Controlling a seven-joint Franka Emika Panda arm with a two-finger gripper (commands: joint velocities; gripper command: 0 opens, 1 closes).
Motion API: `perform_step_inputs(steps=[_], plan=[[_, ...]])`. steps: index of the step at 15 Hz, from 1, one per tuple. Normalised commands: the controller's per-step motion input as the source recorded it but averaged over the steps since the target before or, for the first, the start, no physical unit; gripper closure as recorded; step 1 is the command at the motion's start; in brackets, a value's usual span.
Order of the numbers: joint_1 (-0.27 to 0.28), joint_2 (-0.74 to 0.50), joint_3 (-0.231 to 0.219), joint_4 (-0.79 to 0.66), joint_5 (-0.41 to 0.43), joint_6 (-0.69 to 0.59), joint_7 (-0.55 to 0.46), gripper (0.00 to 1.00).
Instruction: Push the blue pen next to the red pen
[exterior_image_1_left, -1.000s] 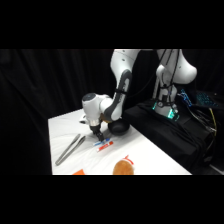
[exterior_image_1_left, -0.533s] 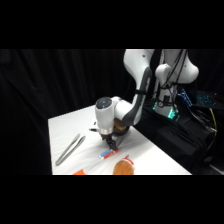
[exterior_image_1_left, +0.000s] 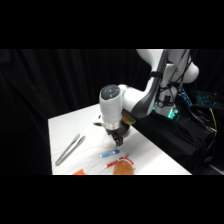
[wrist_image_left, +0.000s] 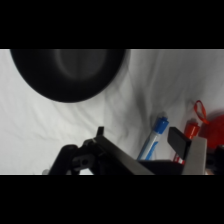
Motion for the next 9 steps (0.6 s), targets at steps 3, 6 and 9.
perform_step_inputs(steps=[3,6,9], plan=[[-0.114,-0.65,0.159,-0.26,-0.103,-0.37,0.16,0.0],[-0.188,-0.52,0.207,-0.22,-0.017,-0.26,0.06,0.0],[-0.206,-0.39,0.196,-0.15,0.111,-0.21,-0.05,0.0]])
